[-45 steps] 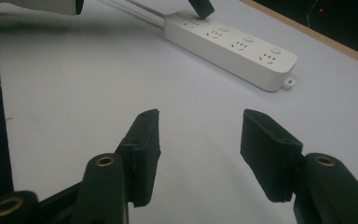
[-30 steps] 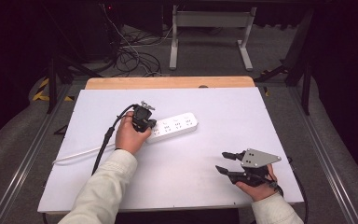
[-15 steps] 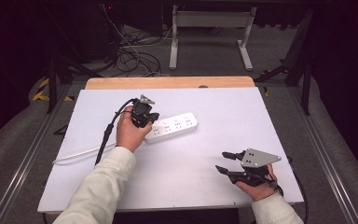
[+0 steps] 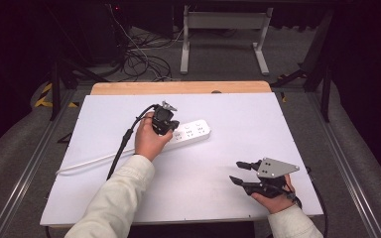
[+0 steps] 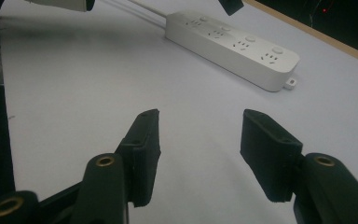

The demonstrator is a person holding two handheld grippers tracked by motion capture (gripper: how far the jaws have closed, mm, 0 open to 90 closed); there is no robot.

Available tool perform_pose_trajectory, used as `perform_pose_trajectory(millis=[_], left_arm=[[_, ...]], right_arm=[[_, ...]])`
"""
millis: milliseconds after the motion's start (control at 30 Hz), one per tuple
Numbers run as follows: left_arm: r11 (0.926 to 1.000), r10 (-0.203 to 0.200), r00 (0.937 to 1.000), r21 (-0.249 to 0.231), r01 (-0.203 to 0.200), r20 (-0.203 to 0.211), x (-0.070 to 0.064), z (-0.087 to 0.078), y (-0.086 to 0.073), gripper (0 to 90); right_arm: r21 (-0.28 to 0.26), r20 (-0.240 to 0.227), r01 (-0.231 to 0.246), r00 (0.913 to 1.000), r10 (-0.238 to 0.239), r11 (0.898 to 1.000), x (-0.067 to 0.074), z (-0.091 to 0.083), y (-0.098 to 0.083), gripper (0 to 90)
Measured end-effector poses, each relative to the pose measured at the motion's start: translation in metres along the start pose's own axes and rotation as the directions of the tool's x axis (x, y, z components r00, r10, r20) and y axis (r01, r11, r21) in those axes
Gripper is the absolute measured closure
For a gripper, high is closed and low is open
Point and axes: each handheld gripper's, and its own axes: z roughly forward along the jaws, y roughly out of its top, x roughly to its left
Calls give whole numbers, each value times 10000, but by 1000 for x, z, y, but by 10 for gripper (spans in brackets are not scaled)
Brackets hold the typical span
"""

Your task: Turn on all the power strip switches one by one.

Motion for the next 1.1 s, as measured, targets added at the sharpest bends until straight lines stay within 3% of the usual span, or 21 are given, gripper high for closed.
perform_pose_trajectory(millis=[333,567,1100], left_arm=[[9996,-103,9999,252,103,-11,2,8,-3,899],[9988,59,9999,493,-52,-129,1,13,-4,900],[9991,100,9997,416,-91,-206,-1,15,-6,900]], right_arm=[[-7,-12,2,10000,-2,10000,0,0,0,481],[1,-21,7,10000,-7,10000,0,0,0,480],[5,-17,12,10000,-12,10000,0,-1,0,480]])
